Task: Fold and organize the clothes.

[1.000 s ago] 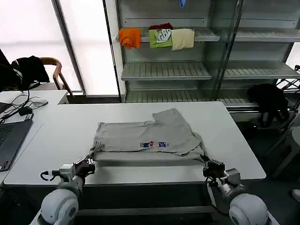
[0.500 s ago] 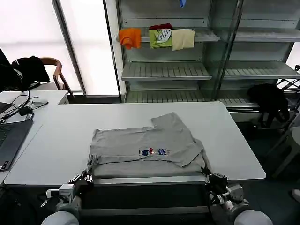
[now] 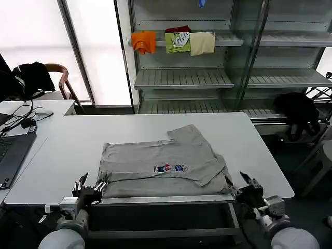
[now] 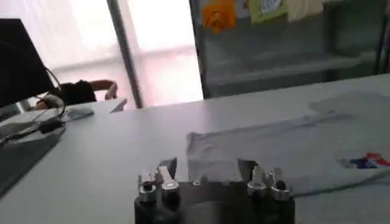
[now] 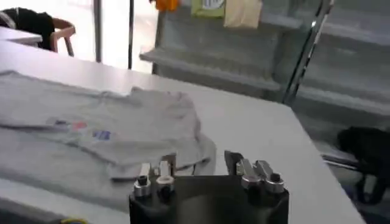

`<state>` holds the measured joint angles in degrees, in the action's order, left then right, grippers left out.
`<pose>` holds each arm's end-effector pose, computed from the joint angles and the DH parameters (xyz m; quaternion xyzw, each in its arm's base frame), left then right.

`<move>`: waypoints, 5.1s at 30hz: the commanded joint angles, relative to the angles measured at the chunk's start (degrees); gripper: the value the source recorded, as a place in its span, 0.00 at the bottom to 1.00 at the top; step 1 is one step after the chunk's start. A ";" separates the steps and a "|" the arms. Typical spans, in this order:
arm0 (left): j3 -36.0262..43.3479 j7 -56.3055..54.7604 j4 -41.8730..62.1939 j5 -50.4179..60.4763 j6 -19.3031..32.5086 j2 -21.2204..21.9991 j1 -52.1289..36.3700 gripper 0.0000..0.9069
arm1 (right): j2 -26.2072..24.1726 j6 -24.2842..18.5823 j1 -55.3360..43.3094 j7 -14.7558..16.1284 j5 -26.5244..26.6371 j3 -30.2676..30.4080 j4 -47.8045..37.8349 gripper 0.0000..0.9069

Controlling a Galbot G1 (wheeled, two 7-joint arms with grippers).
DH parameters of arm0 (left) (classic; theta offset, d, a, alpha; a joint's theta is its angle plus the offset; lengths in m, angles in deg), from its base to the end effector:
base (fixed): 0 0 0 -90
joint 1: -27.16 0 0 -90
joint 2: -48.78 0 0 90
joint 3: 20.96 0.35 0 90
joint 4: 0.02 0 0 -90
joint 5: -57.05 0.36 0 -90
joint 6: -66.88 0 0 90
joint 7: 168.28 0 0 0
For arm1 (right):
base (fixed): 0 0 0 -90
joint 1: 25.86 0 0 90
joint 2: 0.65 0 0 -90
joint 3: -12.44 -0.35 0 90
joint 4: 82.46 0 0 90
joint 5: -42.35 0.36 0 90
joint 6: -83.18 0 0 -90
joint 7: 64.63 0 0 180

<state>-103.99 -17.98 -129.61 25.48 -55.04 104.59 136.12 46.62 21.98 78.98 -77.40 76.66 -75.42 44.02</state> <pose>0.2219 0.0399 -0.2017 0.0230 -0.9839 -0.0710 0.1624 0.2522 -0.0843 -0.1777 0.0907 -0.9827 0.1033 0.1244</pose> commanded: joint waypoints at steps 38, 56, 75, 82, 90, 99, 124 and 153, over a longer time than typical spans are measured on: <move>13.18 19.97 48.81 -3.77 -1.33 4.16 -43.47 1.00 | 35.05 -4.82 -69.04 25.07 -23.89 28.01 -92.32 1.00; 10.97 22.17 53.95 -3.04 -1.31 4.75 -42.60 1.00 | 33.15 -3.84 -65.98 26.25 -22.39 27.86 -88.88 1.00; 9.41 25.57 53.15 -3.82 -1.23 4.19 -40.51 0.02 | 30.38 -2.48 -61.50 27.78 -22.18 26.70 -83.46 0.00; 9.55 26.27 51.90 -3.66 -1.19 4.01 -40.14 0.02 | 29.27 -2.53 -60.08 28.31 -22.31 26.94 -81.83 0.00; 9.50 26.06 48.34 -5.20 -0.88 3.83 -39.80 0.01 | 28.61 -2.11 -60.57 27.75 -21.02 27.21 -77.17 0.00; 9.48 24.36 44.54 -7.81 0.94 2.75 -40.26 0.01 | 25.90 -0.11 -60.74 25.97 -16.95 28.27 -67.80 0.00; 2.57 19.23 27.18 -7.81 2.53 -1.29 -23.93 0.01 | 12.72 2.36 -39.89 20.81 -6.19 22.87 -33.51 0.00; -2.47 17.65 17.31 -2.73 -0.68 -0.76 -12.01 0.02 | 3.01 1.34 -16.62 20.31 -6.40 14.11 -13.47 0.00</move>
<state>-105.63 -0.03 -110.12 21.62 -55.35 103.78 121.33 51.19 23.35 56.16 -57.07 70.15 -59.70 25.55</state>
